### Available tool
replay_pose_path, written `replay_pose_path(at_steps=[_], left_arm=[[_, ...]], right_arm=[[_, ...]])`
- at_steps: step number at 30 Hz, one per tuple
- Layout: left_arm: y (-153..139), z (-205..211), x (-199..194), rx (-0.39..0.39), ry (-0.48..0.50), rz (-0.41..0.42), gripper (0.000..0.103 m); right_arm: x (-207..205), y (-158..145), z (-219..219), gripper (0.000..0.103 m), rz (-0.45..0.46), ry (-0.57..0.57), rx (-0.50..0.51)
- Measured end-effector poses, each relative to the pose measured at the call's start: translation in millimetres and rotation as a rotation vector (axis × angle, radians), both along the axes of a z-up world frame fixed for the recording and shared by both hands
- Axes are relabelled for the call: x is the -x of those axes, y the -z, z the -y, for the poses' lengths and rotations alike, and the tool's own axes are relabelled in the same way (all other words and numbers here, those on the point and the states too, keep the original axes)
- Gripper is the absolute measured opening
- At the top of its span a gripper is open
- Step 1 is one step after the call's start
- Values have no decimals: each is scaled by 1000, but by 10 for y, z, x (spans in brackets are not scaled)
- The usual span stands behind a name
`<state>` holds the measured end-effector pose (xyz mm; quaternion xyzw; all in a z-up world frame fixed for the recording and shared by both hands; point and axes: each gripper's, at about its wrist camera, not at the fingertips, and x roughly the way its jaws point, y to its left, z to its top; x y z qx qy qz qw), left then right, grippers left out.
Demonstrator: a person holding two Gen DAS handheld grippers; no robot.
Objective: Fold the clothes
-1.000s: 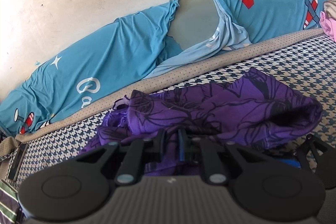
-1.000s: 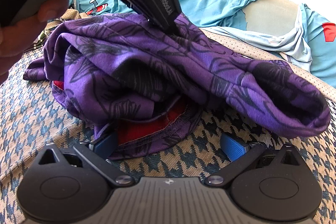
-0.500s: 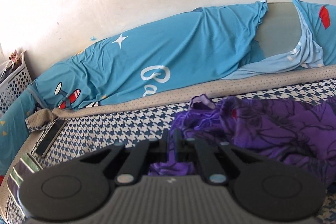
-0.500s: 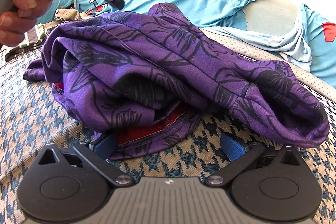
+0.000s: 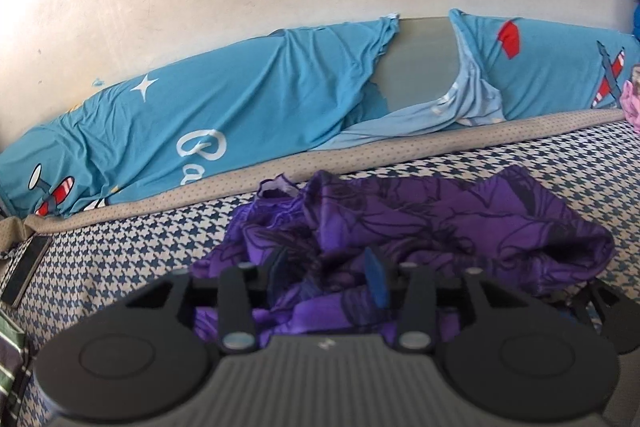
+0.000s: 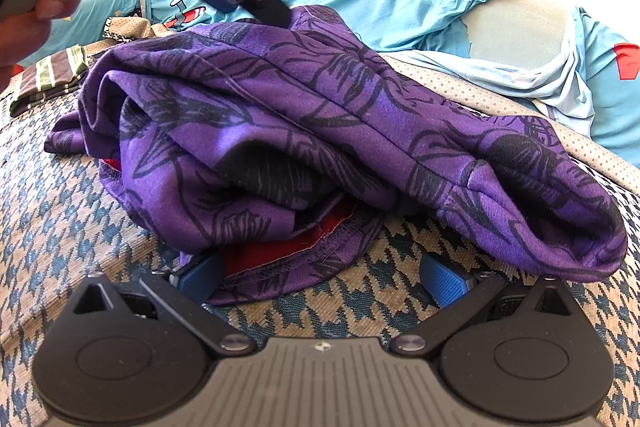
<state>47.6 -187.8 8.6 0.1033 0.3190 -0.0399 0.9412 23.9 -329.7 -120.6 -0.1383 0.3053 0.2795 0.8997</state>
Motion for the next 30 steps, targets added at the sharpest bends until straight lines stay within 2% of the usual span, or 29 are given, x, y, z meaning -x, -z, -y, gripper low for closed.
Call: replay_pose_path(at_steps=[4,9,19,22,27,30], left_arm=[[-16,235,158,-69,69,67,58],[79,461,194,-130,135,73,60],[279,491,-33,-145,85,28,60],[327,454,-111,-132,69,8,52],[358,428,-153,-124,56,4,27],[349,408,-143,-127,35,19,21]], right_arm=[[-7,0,3,103,0,0,0],[-6,1,3,103,0,0,0],[-6,1,5,103,0,-1,0],[-6,1,5,103,-1,-1,0],[-6,2,6,103,-1,-1,0],[-6,2,7,103,-1,-1,0]])
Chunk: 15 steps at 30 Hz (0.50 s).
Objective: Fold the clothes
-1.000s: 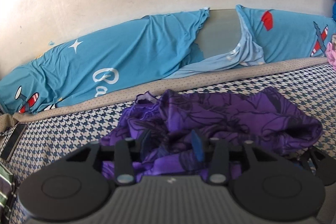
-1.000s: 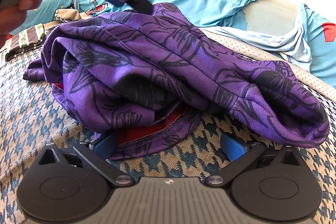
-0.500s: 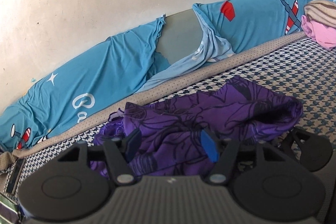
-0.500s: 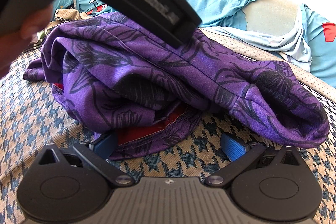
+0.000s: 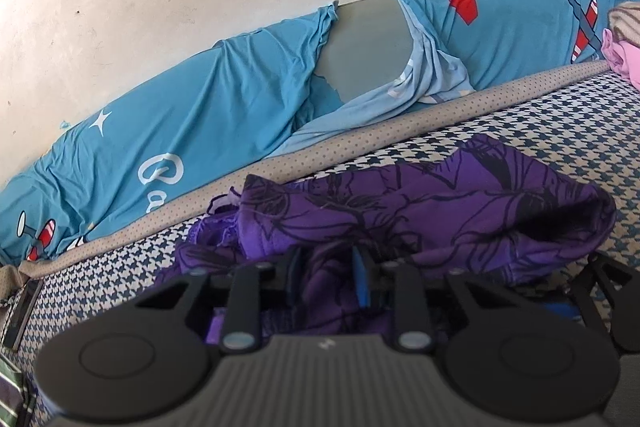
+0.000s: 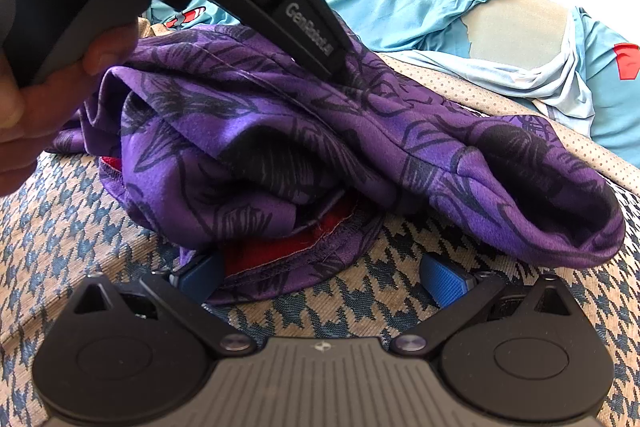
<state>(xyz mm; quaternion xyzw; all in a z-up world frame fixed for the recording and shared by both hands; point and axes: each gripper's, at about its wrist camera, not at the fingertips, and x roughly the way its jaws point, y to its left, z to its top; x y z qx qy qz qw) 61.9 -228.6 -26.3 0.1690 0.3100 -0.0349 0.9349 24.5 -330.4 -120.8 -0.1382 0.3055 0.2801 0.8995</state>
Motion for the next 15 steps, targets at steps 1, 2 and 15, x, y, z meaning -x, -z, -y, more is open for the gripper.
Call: replay_pose_path(at_steps=[1,2,15], left_arm=[[-4,-6,9,-5,-9,9,20],[-7,-12,18,-11,-17,18,18],[-126,-334,-38,4,-164,9,14]], right_arm=[[0,0,0,103,0,0,0],[0,0,0,103,0,0,0],[2,1,2,103,0,0,0]])
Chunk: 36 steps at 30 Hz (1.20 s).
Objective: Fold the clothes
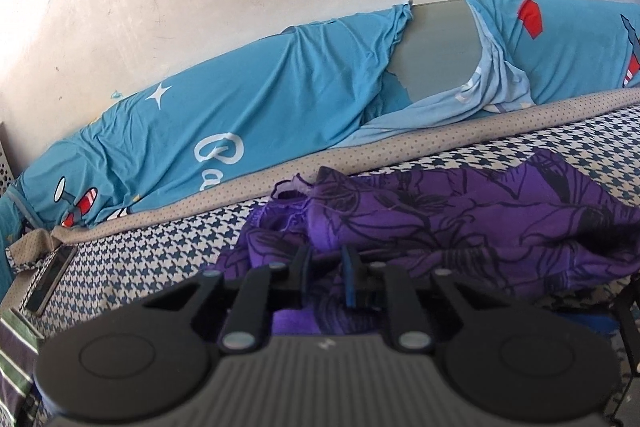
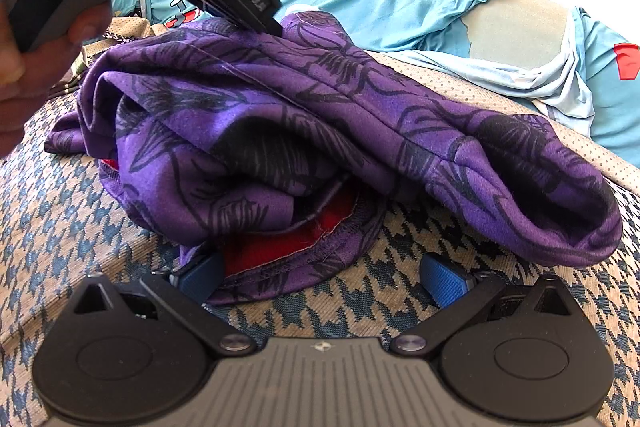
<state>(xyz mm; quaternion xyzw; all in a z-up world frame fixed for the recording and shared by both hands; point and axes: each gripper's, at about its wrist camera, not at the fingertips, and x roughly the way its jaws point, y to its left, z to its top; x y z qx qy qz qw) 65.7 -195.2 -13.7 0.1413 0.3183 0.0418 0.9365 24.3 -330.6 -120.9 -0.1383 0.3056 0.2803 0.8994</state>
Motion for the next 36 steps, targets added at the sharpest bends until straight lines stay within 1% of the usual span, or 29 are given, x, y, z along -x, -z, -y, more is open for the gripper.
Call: replay_pose_path(at_steps=[1,4,5,8,12,15,18,22,27,31,36], left_arm=[[0,-18,-8,-17,-14,5,14],[28,-171,-57,6,-49,-35,15],[39,-210,-61,8,-51,-44,15],[47,-244,-28,-22,-44,-37,15],[34,-310,-37,9,-78,-55,15],[36,-352,-13,-2,-89,-55,14],[50,-472,-7,20,-118,-78,15],[60,-532,53,21,-118,-73,16],[57,-548,102,64,-110,-80,16],[70,-584,98,72,-107,-79,18],[27,-661,148,128,-100,-86,18]], right_arm=[[1,0,0,103,0,0,0],[0,-1,5,103,0,0,0],[-1,-1,6,103,0,0,0],[-1,-2,9,103,0,0,0],[-1,-1,12,103,0,-1,0],[-2,-1,10,103,0,-1,0],[-5,-1,4,103,0,-1,0],[-5,0,4,103,0,-1,0],[-4,1,5,103,0,-1,0],[-4,1,6,103,0,-1,0],[-4,1,6,103,0,-1,0]])
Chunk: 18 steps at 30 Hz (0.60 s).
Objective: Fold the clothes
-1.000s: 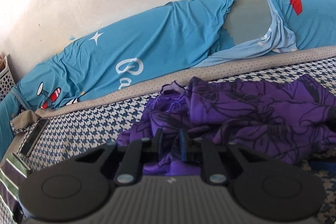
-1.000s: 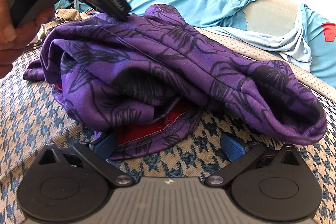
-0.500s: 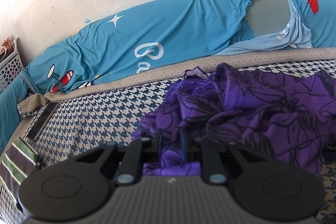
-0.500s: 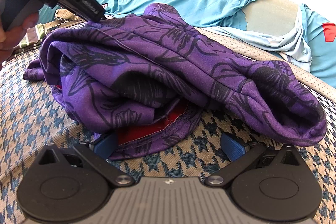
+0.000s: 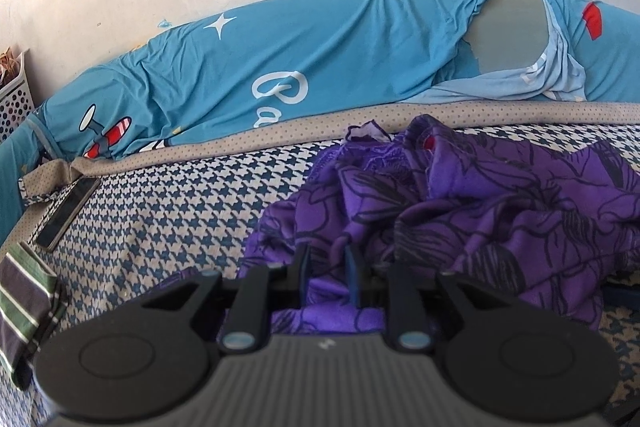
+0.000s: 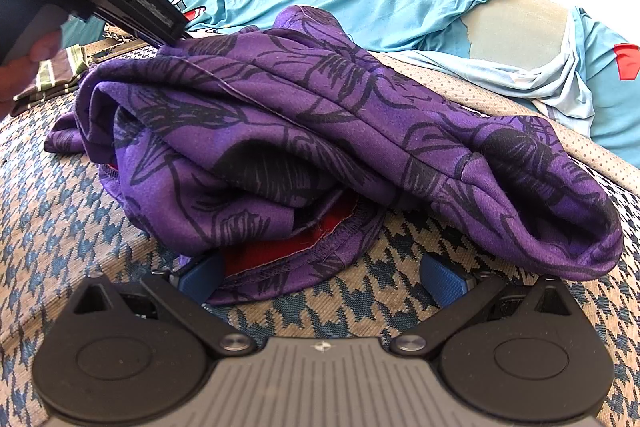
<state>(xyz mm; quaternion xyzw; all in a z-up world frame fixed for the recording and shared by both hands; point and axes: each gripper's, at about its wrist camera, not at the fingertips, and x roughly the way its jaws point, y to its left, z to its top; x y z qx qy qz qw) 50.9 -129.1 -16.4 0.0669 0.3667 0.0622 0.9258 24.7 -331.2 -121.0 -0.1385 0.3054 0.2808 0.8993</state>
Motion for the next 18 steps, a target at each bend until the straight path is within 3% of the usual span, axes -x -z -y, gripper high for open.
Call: replay_pose_path(at_steps=[8,16,18], left_arm=[[-197,-216,237,92,85,-11,19],[-329,-490,332,103,130,-24,21],[-341,-533,318,107,144,-32,27]], right_arm=[[-1,0,2,103,0,0,0],[-2,-3,-2,103,1,0,2],[-2,-20,-8,103,-6,1,8]])
